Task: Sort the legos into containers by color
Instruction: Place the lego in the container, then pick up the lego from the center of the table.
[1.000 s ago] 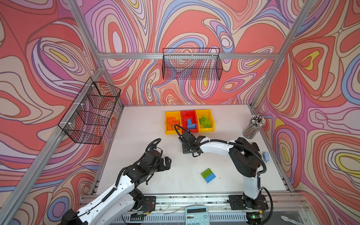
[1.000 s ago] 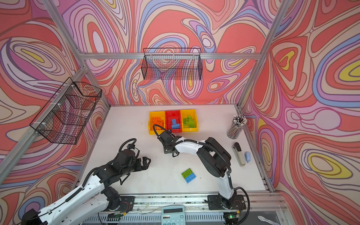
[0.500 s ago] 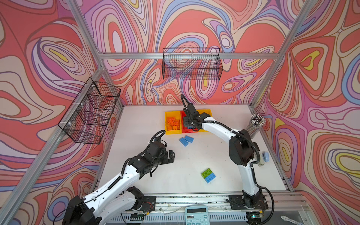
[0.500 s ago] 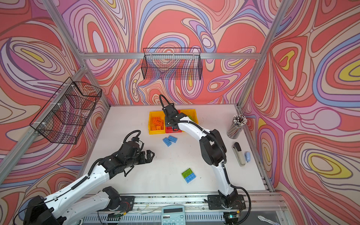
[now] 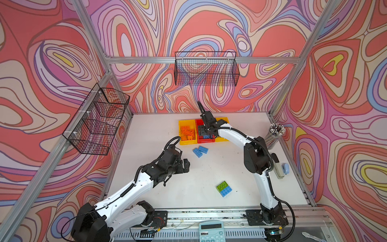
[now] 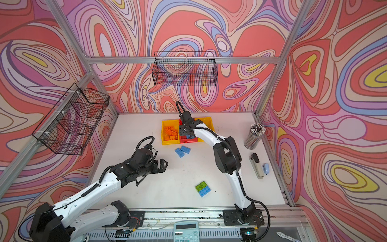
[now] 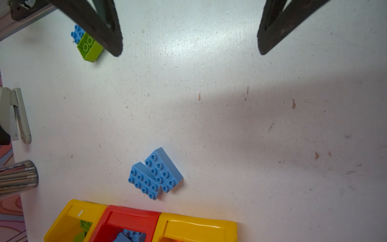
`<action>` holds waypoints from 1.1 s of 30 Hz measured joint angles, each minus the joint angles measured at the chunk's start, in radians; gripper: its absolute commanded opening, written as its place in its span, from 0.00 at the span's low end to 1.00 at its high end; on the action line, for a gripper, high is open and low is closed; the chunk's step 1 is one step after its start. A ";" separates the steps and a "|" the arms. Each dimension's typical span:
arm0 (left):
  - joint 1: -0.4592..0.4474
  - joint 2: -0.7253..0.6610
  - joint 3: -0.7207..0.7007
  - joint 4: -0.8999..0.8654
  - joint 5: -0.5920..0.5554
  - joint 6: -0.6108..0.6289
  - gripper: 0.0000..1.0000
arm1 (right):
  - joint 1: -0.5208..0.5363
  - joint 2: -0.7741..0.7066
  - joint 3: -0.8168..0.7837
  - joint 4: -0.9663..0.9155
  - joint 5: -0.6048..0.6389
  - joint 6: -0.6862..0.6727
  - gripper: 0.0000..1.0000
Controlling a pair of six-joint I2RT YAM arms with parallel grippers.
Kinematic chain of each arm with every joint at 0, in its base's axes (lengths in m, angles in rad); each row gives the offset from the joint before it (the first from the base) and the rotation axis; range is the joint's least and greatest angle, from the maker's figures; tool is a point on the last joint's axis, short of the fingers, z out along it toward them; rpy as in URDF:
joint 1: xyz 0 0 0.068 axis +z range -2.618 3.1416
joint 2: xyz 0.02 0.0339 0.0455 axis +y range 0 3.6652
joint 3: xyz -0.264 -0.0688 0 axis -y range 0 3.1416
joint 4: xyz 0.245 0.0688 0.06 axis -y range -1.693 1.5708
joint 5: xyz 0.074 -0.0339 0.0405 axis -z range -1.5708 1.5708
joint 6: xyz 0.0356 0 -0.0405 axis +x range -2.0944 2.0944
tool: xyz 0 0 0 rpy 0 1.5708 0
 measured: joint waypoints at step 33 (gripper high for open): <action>0.000 -0.129 -0.093 -0.019 -0.004 -0.036 1.00 | 0.024 -0.265 -0.683 0.282 -0.200 -0.041 0.73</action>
